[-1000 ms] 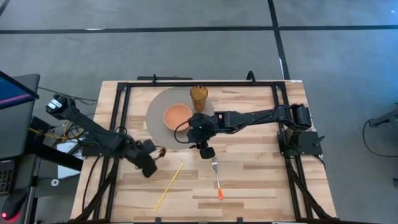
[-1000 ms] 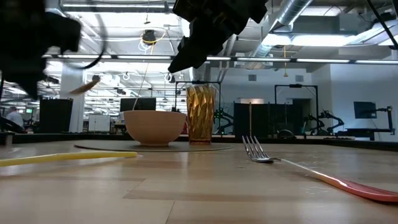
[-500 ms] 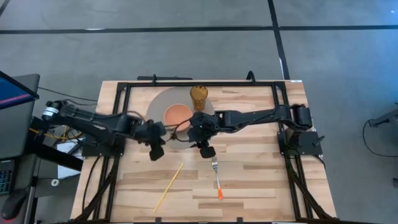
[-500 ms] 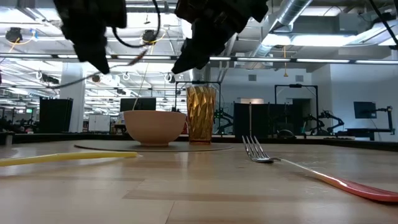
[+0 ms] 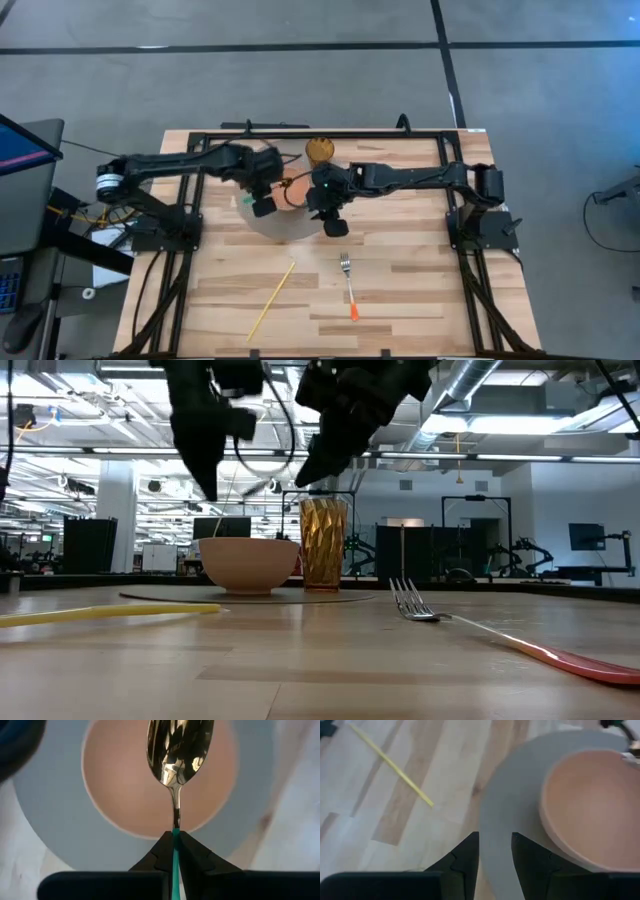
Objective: Pick & Place Utensil
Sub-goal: Put the green spoon into the orange bowl on the gray mat
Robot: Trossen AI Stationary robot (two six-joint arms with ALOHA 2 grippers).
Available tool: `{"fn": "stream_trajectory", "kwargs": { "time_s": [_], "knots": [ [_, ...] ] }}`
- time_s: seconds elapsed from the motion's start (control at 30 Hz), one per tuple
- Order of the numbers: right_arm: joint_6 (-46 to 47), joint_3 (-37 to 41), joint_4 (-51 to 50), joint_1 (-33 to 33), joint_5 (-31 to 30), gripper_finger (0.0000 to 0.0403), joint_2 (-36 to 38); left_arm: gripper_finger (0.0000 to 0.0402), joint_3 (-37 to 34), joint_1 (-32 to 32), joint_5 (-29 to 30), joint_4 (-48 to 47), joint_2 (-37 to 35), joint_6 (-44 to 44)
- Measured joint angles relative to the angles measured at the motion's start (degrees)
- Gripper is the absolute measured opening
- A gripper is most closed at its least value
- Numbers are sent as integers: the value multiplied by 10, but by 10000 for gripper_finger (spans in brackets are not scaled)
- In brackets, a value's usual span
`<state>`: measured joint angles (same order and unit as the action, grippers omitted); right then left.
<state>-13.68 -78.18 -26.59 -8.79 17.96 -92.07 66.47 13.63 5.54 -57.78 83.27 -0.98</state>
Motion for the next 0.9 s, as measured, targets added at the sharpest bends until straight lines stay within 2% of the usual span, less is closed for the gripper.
{"fn": "stream_trajectory", "kwargs": {
  "time_s": [0.13,0.4,0.53,0.67,0.83,0.9],
  "knots": [
    [1,0,-26,-8,0,108,0,16,0,21,-13,-30,45,-71],
    [1,0,-30,-1,0,108,0,17,28,3,93,-28,92,-162],
    [2,0,-28,6,0,108,0,17,46,-9,164,-20,116,-222],
    [2,0,-28,12,0,108,0,17,48,-18,194,-22,151,-247],
    [2,0,-28,17,0,108,0,17,48,-43,258,-18,177,-277],
    [2,0,-31,21,0,108,0,17,48,-52,262,-18,181,-278]
  ]
}}
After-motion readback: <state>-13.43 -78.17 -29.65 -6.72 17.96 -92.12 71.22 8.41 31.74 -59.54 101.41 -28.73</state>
